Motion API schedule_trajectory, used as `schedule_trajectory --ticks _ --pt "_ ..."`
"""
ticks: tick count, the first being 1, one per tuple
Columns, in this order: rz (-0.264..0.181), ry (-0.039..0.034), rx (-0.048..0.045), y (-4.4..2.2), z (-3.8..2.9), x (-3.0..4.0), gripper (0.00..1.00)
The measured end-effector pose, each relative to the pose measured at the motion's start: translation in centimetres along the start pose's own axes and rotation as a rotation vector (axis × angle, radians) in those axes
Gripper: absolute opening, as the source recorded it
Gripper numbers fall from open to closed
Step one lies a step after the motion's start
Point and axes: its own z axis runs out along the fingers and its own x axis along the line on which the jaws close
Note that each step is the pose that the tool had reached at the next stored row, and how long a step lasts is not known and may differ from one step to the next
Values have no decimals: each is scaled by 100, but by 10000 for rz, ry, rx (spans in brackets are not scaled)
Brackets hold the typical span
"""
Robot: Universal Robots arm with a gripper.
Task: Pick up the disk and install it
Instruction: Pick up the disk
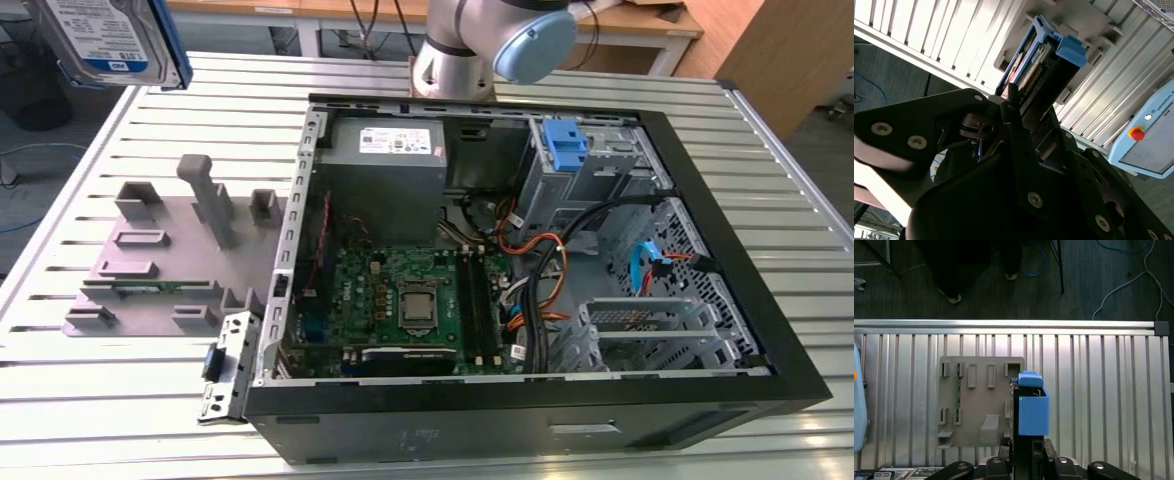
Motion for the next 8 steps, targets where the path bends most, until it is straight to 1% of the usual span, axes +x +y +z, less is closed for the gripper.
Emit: schedule_trajectory --ticks 5,8 --pt "0 0 -1 -1 -1 0 35" --pt "0 1 -1 -1 -23 -1 35"
